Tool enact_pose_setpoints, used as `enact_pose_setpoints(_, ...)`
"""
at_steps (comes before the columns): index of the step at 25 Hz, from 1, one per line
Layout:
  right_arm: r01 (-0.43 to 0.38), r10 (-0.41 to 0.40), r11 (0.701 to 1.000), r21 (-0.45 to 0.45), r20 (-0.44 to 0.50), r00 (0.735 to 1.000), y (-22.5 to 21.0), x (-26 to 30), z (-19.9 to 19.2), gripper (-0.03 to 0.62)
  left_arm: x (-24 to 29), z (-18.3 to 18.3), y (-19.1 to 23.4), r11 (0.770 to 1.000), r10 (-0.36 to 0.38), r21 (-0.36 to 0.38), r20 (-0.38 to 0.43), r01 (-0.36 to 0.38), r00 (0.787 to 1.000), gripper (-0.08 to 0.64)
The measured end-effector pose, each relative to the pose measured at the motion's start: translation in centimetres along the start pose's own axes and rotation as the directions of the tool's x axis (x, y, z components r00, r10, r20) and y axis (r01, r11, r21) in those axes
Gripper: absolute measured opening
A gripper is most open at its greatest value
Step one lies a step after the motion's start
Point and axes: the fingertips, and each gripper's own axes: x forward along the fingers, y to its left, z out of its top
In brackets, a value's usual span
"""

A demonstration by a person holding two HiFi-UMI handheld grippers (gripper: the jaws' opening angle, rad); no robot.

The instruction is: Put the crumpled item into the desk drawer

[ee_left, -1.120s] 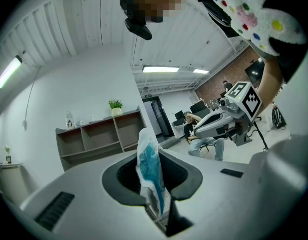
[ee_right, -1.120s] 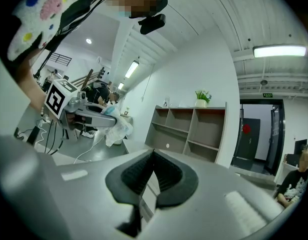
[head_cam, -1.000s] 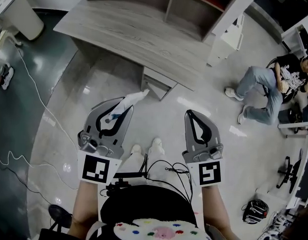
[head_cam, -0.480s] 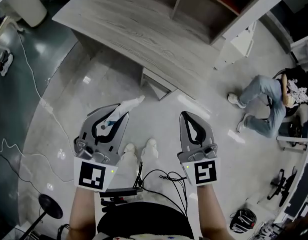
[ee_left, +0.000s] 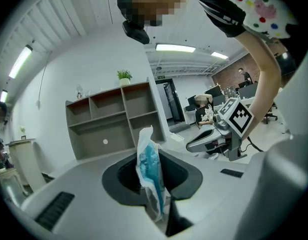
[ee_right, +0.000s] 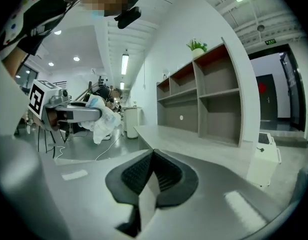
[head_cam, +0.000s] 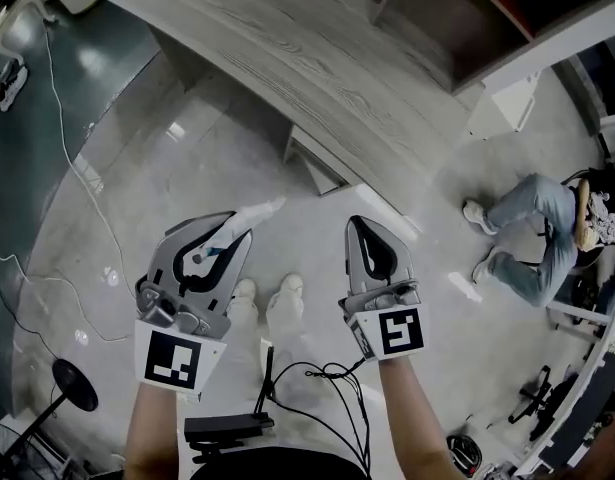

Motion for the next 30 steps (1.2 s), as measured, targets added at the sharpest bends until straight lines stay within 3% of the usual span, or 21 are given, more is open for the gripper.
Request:
enact_pose_setpoints(8,-0.080,0.079,0.990,0.113,0.017,0.997,-0.5,4.1,-6.5,0.009,1.1,-4.6,-0.3,0.998,0.050,-0.041,-0.031,-0.051,0.998,0.061)
enact_pose_setpoints(15,-0.072,0.076,0.959,0.274,-0.006,0.997,-1.8,7.4,-13.7,0.009,2.7,-8.8,-1.1,0.996,0.056,-0.073,-0.050,-0.060,0.997,0.061)
enact_pose_setpoints(20,-0.053,0.068,0.924,0.378,-0.026,0.997,-2.6,9.6,-18.5,0.082,3.9,-11.5,-1.4,0.995,0.046,-0.087,-0.066,-0.052,0.997,0.061)
enact_pose_setpoints(24,-0.056,0.073,0.878,0.475,-0.017,0.997,-3.3,11.2,-21.6,0.137,5.0,-13.4,-1.5,0.996,0.030,-0.085,-0.071,-0.036,0.997,0.061)
enact_pose_setpoints(30,0.005,0.004,0.813,0.583,-0.014,1.000,-5.9,13.4,-25.2,0.163,6.8,-15.4,-1.2,0.997,0.014,-0.070,-0.065,-0.018,0.998,0.061)
